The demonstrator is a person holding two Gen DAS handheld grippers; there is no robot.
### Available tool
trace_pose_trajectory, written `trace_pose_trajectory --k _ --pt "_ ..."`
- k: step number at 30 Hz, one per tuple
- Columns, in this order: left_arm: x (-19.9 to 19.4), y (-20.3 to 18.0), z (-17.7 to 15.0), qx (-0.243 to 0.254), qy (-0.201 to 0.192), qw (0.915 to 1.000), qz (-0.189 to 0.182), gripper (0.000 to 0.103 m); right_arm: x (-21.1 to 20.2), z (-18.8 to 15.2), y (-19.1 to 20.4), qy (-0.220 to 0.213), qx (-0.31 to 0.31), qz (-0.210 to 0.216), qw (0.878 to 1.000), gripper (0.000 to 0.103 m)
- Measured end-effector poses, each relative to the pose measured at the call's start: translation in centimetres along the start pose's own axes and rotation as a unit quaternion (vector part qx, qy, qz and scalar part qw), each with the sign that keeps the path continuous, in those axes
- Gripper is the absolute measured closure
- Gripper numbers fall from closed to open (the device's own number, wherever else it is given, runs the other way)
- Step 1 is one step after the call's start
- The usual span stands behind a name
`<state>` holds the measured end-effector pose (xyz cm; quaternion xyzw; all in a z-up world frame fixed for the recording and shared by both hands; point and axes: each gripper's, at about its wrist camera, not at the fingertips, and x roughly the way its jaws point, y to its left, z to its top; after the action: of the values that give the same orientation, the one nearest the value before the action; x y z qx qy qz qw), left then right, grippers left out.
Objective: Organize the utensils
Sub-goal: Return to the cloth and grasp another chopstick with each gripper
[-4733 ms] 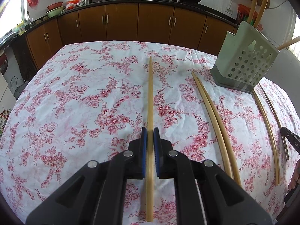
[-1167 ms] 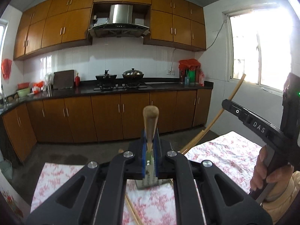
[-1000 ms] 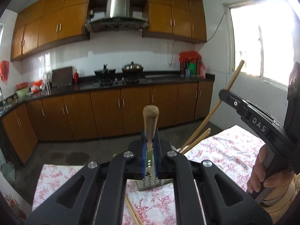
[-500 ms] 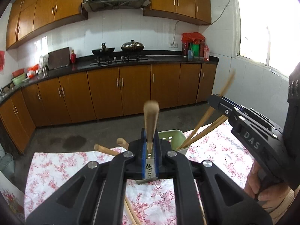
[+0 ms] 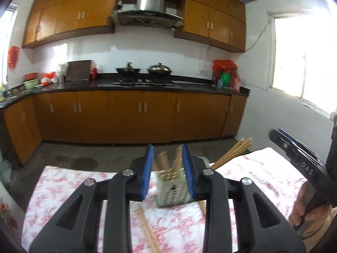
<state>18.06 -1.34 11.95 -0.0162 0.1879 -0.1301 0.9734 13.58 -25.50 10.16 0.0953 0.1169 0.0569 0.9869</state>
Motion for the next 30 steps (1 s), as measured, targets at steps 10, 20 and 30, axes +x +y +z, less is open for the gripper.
trace_pose_trajectory --k 10,20,30 --pt "2.5 5.7 -13.0 -0.059 0.170 0.9819 0.060 0.076 6.2 -15.5 -2.4 0.300 0.029 0.006 0.954 0.089" --pt "4.9 3.2 -18.7 -0.057 0.245 0.9676 0.026 0.081 8.0 -19.2 -0.3 0.345 0.000 -0.006 0.939 0.095" --pt "6.4 1.1 -20.6 -0.036 0.285 0.9576 0.012 0.089 7.0 -18.9 -2.8 0.337 0.003 -0.046 0.940 0.095"
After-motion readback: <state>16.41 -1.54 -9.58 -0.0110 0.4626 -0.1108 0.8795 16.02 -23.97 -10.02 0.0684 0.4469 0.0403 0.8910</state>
